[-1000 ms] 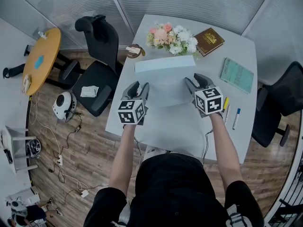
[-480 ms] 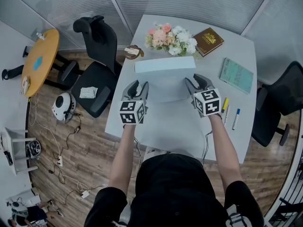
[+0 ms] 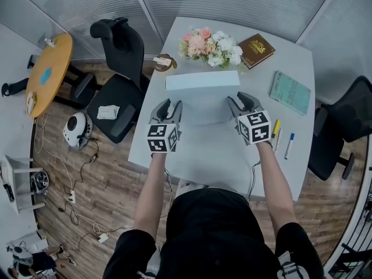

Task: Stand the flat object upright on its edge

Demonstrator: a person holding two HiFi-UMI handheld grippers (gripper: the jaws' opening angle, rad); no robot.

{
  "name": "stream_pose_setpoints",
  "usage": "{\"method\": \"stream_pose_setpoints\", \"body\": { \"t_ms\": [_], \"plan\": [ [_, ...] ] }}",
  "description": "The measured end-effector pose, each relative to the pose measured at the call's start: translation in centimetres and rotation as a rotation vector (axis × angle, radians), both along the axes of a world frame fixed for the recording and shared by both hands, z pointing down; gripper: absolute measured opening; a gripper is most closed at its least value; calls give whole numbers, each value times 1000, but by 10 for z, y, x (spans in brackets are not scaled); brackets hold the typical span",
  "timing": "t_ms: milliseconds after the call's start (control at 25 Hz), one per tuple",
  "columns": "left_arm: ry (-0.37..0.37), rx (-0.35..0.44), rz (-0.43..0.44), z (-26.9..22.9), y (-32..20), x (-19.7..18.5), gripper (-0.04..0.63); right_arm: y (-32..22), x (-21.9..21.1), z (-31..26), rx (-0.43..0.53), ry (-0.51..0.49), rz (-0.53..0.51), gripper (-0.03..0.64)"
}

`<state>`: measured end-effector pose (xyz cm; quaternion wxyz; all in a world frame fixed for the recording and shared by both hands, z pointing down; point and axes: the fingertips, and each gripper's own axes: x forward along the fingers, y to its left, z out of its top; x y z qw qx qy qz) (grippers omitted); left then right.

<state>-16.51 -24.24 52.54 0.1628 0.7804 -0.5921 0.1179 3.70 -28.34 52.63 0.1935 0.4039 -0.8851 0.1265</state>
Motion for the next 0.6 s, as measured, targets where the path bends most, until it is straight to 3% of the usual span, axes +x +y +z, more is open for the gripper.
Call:
{"method": "stream_pose_setpoints", "body": {
  "t_ms": [600],
  "plan": [
    [17, -7, 2, 2, 16, 4, 169, 15, 5, 2, -7, -9, -2, 152]
  ]
}}
